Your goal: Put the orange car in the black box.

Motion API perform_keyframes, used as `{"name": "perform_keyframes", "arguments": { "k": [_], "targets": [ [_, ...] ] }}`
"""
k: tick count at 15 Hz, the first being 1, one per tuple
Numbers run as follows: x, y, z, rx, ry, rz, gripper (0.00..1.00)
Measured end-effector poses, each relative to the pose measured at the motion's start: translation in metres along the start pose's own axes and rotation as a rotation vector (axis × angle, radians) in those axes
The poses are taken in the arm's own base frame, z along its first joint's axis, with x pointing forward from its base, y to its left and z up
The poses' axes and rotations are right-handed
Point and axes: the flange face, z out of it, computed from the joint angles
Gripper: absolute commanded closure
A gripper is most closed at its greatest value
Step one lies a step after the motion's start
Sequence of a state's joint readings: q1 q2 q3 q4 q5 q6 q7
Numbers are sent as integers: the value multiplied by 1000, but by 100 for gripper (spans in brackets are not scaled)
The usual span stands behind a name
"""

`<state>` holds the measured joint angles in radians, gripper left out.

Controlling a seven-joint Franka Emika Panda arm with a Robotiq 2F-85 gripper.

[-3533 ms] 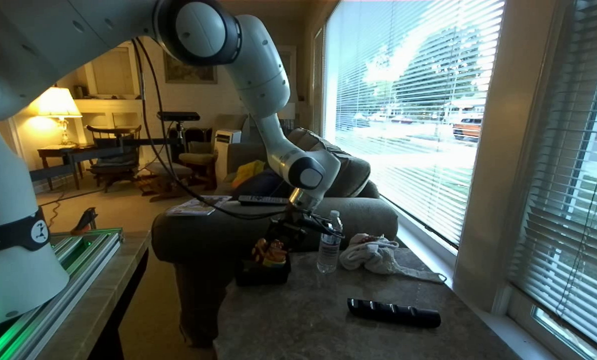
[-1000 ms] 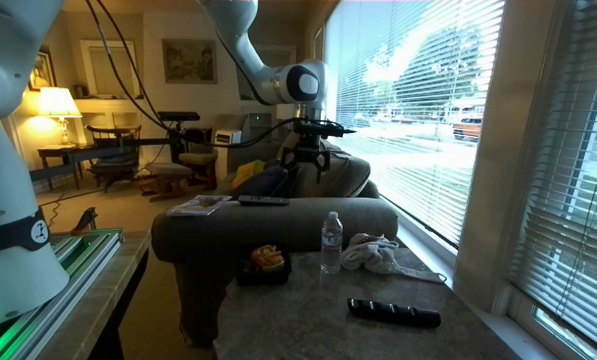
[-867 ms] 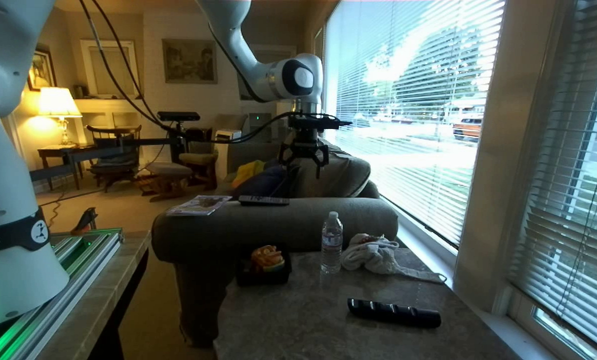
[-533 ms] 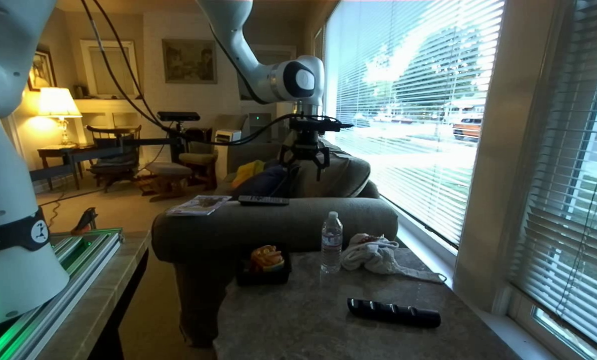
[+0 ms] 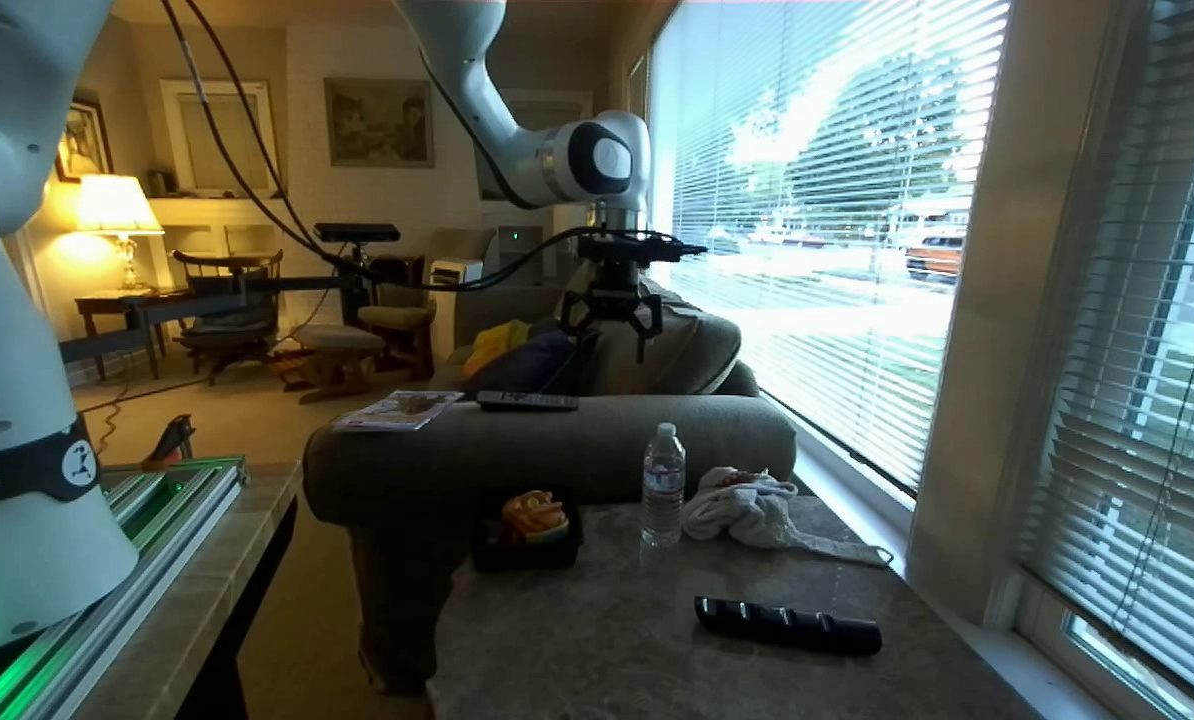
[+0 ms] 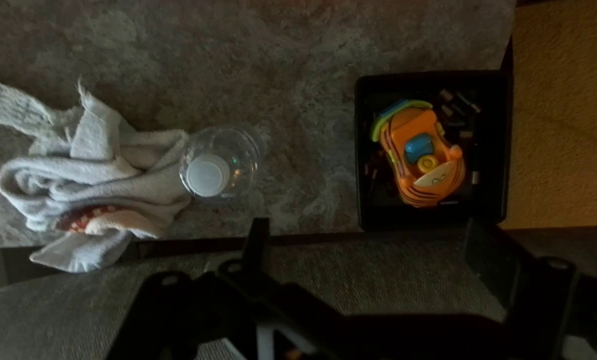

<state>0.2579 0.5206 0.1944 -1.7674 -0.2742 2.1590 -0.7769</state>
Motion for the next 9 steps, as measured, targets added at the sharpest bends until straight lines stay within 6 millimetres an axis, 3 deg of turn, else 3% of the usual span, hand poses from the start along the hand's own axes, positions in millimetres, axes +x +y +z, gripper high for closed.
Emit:
{"name": "perform_keyframes", "arguments": {
  "k": [5,9],
  "targets": [
    [-25,12,-10,-49,-46,268,0],
    [-37,5,-14,-59,-50,500,0]
  ]
}}
